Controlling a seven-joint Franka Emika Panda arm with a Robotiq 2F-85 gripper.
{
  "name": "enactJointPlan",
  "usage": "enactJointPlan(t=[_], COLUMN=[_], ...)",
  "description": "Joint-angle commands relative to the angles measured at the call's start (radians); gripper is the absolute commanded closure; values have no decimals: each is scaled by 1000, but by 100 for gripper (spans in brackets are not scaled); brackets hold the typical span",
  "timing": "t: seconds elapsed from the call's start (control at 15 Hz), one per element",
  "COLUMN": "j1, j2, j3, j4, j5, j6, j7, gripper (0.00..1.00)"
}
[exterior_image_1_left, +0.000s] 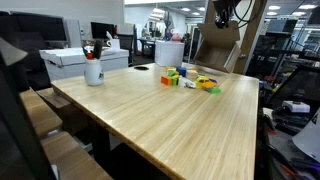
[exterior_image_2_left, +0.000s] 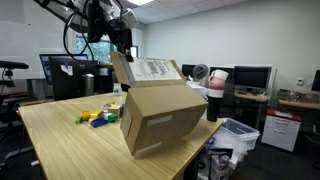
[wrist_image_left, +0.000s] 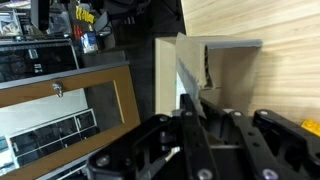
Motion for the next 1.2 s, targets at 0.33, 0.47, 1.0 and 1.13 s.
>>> enactJointPlan(t=[0.33, 0.47, 1.0, 1.13], j1=[0, 1, -8, -14], j2=[-64, -88, -107, -87], j3=[11, 14, 6, -5], j4=[-46, -52, 18, 52], j5=[136, 161, 313, 371], j6=[-79, -80, -109, -134], j7=[-187, -198, -286, -317], gripper=[95, 95, 95, 95])
